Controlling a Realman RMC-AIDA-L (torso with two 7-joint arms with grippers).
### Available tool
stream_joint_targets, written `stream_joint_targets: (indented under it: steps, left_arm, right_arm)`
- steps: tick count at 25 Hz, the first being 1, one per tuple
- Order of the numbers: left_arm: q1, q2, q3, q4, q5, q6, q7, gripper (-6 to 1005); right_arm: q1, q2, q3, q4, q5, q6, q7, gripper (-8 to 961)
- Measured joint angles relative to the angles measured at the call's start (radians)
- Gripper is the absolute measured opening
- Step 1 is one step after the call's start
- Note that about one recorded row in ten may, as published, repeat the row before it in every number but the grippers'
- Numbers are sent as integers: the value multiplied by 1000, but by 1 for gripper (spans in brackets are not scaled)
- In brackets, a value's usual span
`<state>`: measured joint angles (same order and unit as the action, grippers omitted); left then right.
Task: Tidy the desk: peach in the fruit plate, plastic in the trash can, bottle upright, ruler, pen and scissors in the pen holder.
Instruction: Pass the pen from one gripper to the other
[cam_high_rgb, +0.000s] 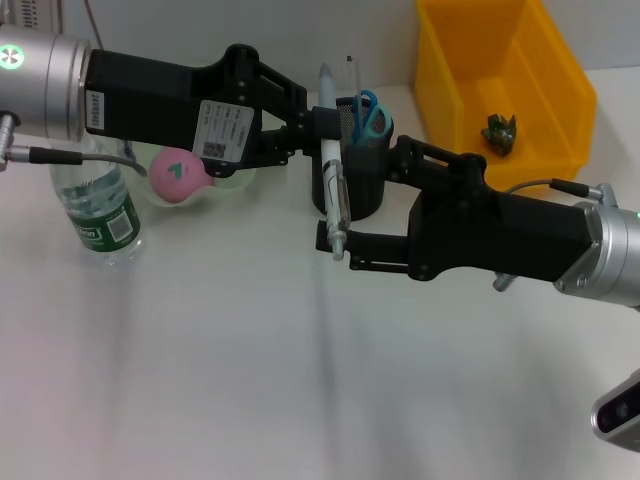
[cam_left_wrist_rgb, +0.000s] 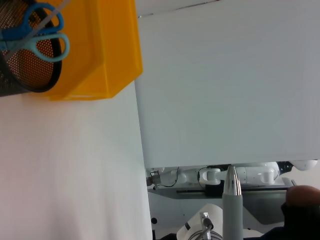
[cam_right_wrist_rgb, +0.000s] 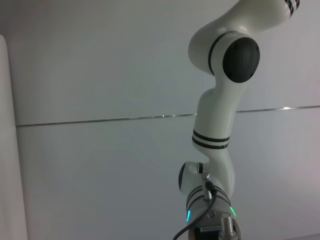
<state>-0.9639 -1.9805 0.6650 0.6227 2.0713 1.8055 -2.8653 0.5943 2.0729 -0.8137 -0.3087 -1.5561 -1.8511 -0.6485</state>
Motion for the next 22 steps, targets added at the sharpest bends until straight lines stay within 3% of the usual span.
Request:
stream_joint_targets:
  steps: [13,17,22]
  left_arm:
    - [-5,0,1,-2,6,2,0,177]
    - [-6,0,1,-2,7,2,0,179]
    - [-6,-1,1,-1,7,1,1,181]
  right_arm:
    - [31,-12,-5,54,-1,1,-79,797]
    - [35,-14,-5,54,-2,4,-79,603]
    - [37,-15,-5,54,-4,4,-79,514]
